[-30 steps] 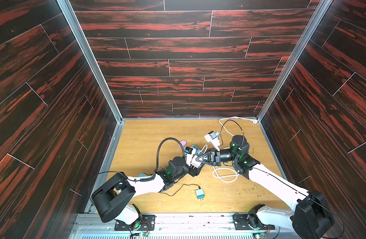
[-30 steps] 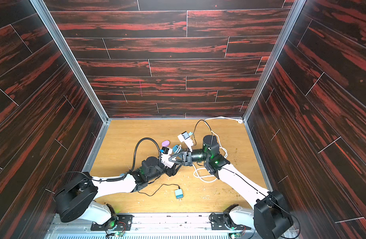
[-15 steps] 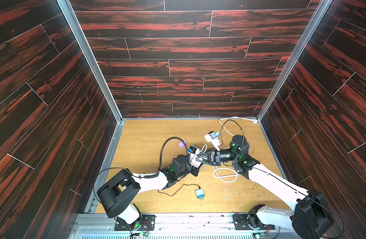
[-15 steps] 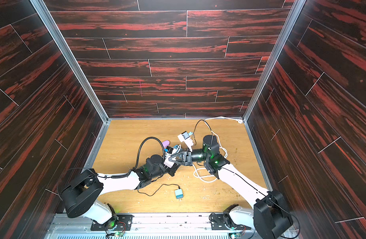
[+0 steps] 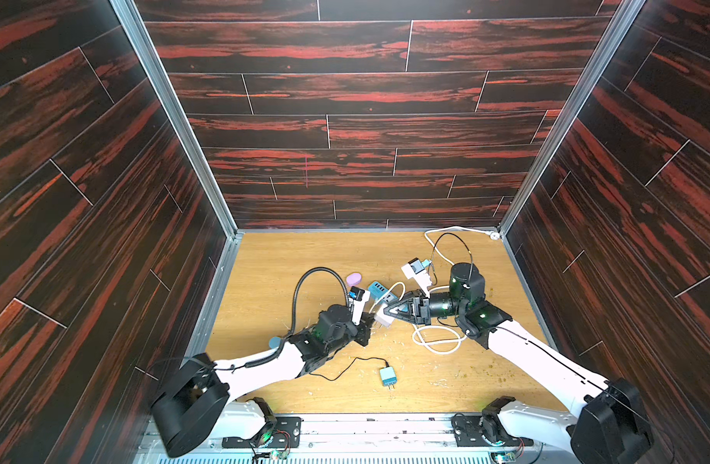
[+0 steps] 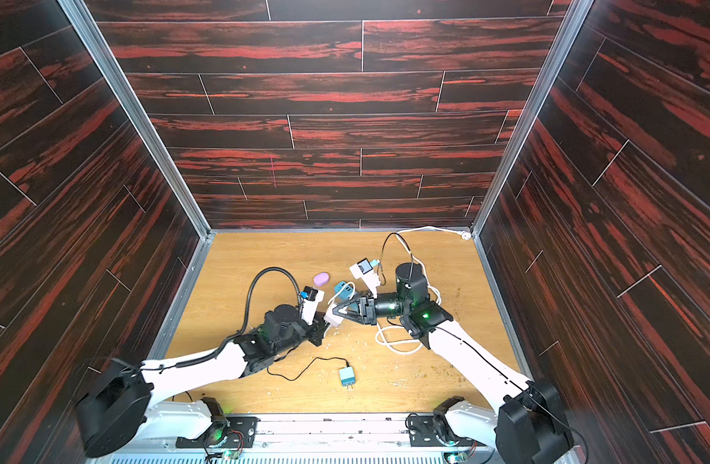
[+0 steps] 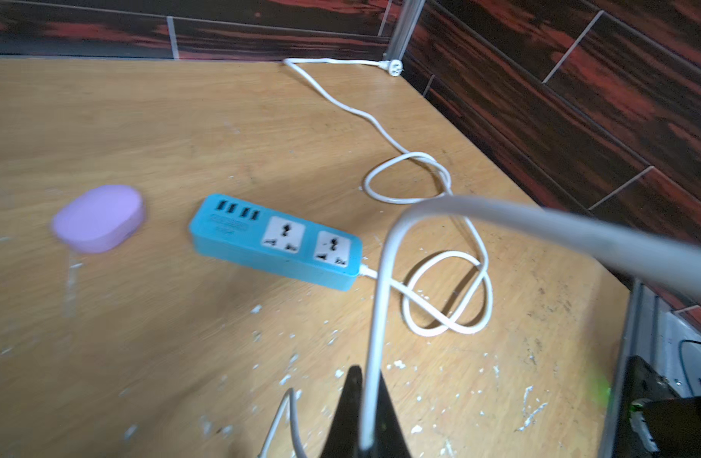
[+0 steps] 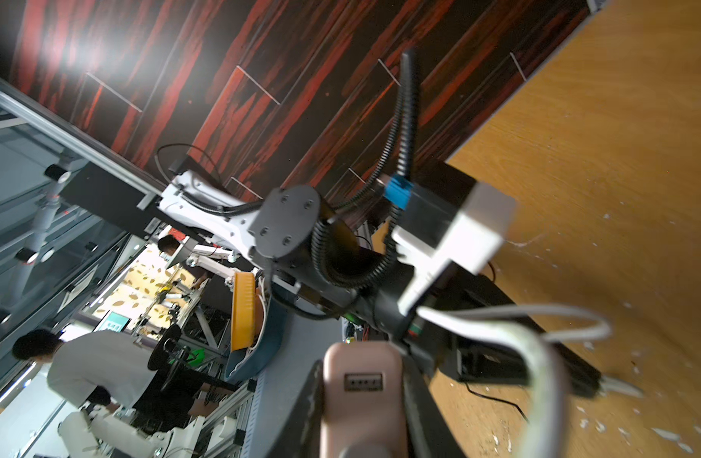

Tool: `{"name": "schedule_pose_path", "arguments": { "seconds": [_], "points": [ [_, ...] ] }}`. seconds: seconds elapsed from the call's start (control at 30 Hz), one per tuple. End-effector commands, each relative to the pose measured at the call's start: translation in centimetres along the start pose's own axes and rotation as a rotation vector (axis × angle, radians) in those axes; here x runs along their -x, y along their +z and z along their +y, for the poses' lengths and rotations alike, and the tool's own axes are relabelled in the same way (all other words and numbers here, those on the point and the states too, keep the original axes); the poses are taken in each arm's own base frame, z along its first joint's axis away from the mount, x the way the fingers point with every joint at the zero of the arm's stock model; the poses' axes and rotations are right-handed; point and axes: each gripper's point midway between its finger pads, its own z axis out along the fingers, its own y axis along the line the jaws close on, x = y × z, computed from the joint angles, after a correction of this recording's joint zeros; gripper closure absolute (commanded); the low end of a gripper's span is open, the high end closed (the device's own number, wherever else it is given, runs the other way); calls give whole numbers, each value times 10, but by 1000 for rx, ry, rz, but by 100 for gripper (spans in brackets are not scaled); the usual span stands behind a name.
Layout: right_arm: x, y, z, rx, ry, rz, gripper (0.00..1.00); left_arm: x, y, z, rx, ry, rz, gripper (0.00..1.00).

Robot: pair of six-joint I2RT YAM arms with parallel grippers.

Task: Charge the bluetooth headset
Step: Adjust the charging cable at the plug.

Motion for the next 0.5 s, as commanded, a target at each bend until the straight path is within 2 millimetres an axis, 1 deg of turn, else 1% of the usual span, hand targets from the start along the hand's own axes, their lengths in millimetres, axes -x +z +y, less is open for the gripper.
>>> {"name": "schedule_pose_path", "arguments": {
  "seconds": [0.0, 0.1, 0.2, 0.37, 0.47],
  "points": [
    [-1, -4, -16, -120, -38, 9, 84, -4, -16, 25, 114, 33, 28, 100],
    [-1, -6, -31, -195, -42, 7, 84, 1, -28, 37, 176, 47, 31, 100],
    [-2, -7, -52, -288, -46, 6, 83, 4, -37, 46, 229, 66, 41, 100],
    [-5, -14, -98, -511, -41, 11, 84, 10, -44, 54, 280, 83, 62, 100],
    [-7, -17, -120, -626, -58, 15, 84, 13, -46, 60, 316, 85, 65, 100]
  ]
}}
